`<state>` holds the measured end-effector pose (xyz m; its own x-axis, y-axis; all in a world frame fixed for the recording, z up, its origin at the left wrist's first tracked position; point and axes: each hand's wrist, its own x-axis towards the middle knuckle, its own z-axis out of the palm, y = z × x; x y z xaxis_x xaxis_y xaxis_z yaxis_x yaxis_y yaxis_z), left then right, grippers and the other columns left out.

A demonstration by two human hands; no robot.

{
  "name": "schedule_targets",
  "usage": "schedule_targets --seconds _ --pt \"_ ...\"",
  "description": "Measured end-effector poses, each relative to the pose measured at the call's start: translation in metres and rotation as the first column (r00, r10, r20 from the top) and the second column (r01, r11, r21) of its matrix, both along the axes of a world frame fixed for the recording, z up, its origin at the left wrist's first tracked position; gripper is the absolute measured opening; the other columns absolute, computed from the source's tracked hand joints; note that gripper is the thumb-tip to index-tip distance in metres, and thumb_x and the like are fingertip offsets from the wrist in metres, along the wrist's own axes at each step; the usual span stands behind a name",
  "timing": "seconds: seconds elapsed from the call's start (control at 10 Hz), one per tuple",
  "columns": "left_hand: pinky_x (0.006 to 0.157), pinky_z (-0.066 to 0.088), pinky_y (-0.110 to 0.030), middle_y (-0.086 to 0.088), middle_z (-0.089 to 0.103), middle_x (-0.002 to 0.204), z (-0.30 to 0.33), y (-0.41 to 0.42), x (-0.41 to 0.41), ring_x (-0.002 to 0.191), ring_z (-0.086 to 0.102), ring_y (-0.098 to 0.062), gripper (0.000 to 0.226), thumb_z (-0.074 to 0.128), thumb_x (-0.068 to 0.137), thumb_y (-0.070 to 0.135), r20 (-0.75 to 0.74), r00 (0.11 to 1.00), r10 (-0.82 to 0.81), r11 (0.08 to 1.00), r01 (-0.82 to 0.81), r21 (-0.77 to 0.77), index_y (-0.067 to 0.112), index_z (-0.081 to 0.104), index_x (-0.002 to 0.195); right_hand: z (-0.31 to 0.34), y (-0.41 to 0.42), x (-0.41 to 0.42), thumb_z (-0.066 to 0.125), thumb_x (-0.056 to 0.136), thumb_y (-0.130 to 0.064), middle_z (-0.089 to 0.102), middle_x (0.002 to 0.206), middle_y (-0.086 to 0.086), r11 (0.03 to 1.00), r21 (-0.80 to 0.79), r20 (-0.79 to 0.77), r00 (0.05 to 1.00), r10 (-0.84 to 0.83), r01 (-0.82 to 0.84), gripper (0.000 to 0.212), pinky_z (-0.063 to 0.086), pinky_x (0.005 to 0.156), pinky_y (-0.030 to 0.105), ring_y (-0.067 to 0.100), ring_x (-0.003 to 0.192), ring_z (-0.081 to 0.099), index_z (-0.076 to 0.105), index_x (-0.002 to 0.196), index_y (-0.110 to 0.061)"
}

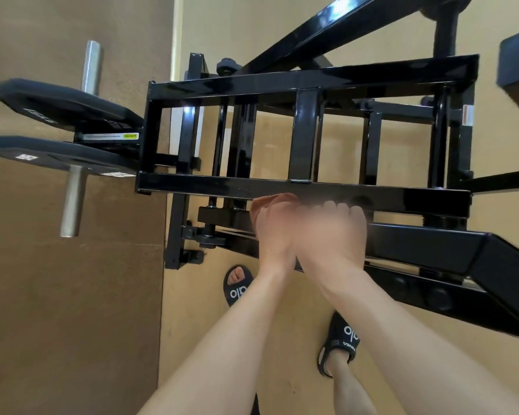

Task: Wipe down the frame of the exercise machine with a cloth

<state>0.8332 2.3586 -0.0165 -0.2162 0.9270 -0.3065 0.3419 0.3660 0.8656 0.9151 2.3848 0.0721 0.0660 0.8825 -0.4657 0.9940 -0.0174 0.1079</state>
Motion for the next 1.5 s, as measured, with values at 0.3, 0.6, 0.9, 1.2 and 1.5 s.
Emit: schedule_targets --seconds 0.3,0.6,0.9,1.2,1.5 --pt "0.103 0.053 -0.034 0.027 0.059 0.119 -0.069 -0.012 -0.037 0.115 0.060 -0.005 0.016 0.058 0.097 0.047 -0.367 0.929 -0.057 0.990 0.100 0.100 0.060 0.059 0.106 -0.050 -0.005 -0.049 -0.010 0.097 -0.046 0.064 0.120 0.006 1.000 -0.003 0.023 0.999 -0.023 0.023 0.084 0.028 0.115 0.048 0.029 0.119 0.054 0.067 0.115 -0.018" --pt "0.094 0.059 -0.037 0.014 0.046 0.130 -0.124 -0.026 -0.076 0.116 0.052 -0.006 0.029 0.051 0.103 0.025 -0.033 0.995 0.091 0.995 -0.089 0.047 0.049 0.046 0.119 -0.062 -0.012 -0.048 -0.008 0.101 -0.042 0.067 0.101 0.005 0.980 0.201 0.063 0.998 -0.008 -0.005 0.083 0.032 0.102 0.044 0.028 0.101 0.056 0.071 0.097 -0.017" --pt "0.091 0.060 -0.042 0.014 0.056 0.124 -0.175 -0.019 -0.120 0.112 0.059 -0.010 0.026 0.052 0.103 0.024 -0.074 0.996 0.044 0.991 -0.035 0.126 0.047 0.047 0.116 -0.105 -0.031 -0.079 0.010 0.106 -0.043 0.063 0.116 0.012 0.955 0.255 0.046 0.988 0.146 -0.152 0.066 0.019 0.119 0.057 0.035 0.115 0.054 0.067 0.112 -0.012" --pt "0.083 0.047 -0.034 -0.004 0.062 0.107 -0.269 0.004 -0.207 0.097 0.061 -0.027 0.018 0.046 0.104 0.018 -0.261 0.959 0.113 0.994 -0.112 0.021 0.025 0.048 0.121 -0.158 -0.040 -0.084 0.013 0.110 -0.035 0.066 0.102 0.021 0.782 0.608 0.067 0.990 0.124 -0.139 0.069 0.024 0.118 0.055 0.039 0.102 0.056 0.070 0.101 0.003" --pt "0.085 0.049 -0.032 -0.002 0.066 0.117 -0.217 -0.012 -0.164 0.106 0.063 -0.022 0.023 0.045 0.106 0.018 -0.246 0.965 0.096 0.966 -0.030 0.258 0.022 0.055 0.127 -0.162 -0.038 -0.083 0.011 0.110 -0.036 0.069 0.118 0.023 0.700 0.692 0.120 0.984 0.130 -0.177 0.072 0.025 0.119 0.053 0.042 0.114 0.058 0.071 0.110 0.004"
